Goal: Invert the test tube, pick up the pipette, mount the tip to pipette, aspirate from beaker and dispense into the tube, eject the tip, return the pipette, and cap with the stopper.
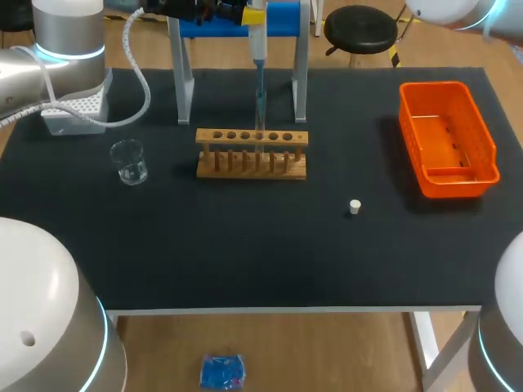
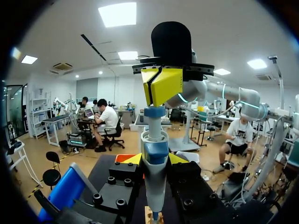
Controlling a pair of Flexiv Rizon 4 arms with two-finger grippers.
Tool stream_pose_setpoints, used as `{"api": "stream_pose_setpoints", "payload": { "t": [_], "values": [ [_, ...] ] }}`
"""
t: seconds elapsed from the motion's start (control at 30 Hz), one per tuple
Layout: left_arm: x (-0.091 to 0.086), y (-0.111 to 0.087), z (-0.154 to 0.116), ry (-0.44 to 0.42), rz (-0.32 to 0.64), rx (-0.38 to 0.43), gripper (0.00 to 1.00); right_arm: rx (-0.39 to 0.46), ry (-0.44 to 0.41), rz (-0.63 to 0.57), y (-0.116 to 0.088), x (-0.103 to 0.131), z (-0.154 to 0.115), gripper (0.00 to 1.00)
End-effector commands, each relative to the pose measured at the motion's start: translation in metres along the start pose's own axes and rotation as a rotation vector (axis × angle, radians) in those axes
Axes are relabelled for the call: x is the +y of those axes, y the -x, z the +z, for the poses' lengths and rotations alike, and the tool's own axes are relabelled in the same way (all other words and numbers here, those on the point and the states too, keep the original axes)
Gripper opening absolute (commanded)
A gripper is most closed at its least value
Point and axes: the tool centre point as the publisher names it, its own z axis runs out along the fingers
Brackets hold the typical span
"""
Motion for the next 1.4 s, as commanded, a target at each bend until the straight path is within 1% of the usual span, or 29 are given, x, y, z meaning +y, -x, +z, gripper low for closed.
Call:
{"api": "stream_pose_setpoints", "payload": {
  "t": [0.03,1.4],
  "values": [
    [-0.002,0.001,0.000,0.000,0.000,0.002,0.00,0.003,-0.007,0.000,0.000,-0.001,0.002,0.00],
    [-0.002,0.001,0.000,0.000,0.000,0.002,0.00,0.020,-0.049,0.022,-0.002,-0.023,0.012,0.00]
  ]
}}
